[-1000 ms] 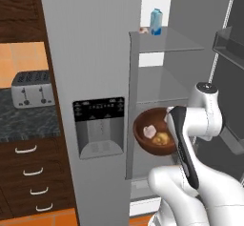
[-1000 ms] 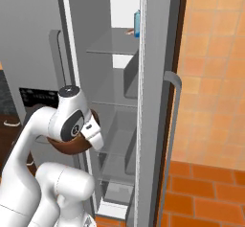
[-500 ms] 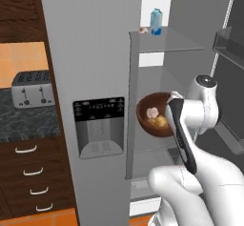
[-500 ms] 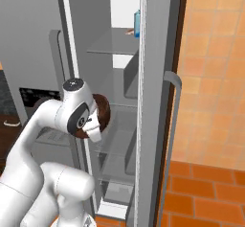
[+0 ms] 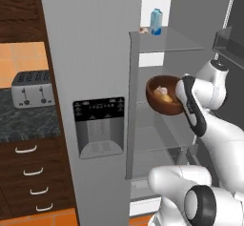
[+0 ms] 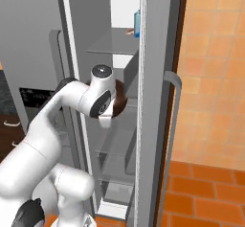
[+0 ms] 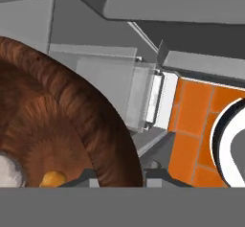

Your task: Pick the chicken drumstick and garlic from their plates and place them in the bowl. Then put the bowl in the fridge.

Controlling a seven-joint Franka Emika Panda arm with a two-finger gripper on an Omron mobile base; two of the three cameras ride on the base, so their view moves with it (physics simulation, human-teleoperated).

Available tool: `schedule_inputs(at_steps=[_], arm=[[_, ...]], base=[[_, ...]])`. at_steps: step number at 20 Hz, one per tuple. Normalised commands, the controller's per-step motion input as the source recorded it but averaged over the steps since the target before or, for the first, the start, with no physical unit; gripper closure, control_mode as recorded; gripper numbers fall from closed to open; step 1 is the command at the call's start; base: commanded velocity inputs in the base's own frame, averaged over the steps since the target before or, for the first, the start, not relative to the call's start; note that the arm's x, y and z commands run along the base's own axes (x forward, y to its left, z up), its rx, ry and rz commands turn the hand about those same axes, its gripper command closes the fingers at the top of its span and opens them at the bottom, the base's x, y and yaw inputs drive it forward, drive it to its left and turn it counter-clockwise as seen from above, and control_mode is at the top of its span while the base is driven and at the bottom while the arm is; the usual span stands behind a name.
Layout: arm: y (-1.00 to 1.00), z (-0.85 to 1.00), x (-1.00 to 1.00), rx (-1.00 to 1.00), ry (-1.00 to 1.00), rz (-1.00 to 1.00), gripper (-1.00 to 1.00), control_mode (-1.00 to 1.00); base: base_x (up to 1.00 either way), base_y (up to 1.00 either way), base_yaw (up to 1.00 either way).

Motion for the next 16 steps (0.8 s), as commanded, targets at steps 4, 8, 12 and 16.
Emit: schedule_inputs(at_steps=[4,8,12,16], arm=[[0.05,-0.04,0.88,0.0,0.0,-0.36,1.0,-1.0],[0.0,-0.36,0.68,0.0,-0.07,-0.26,1.0,-1.0],[0.0,-0.37,0.52,0.01,-0.21,-0.19,1.0,-1.0],[0.0,-0.17,0.84,0.04,-0.08,-0.14,1.0,-1.0]], base=[[0.0,0.0,0.0],[0.0,0.0,0.0],[0.0,0.0,0.0],[0.0,0.0,0.0]])
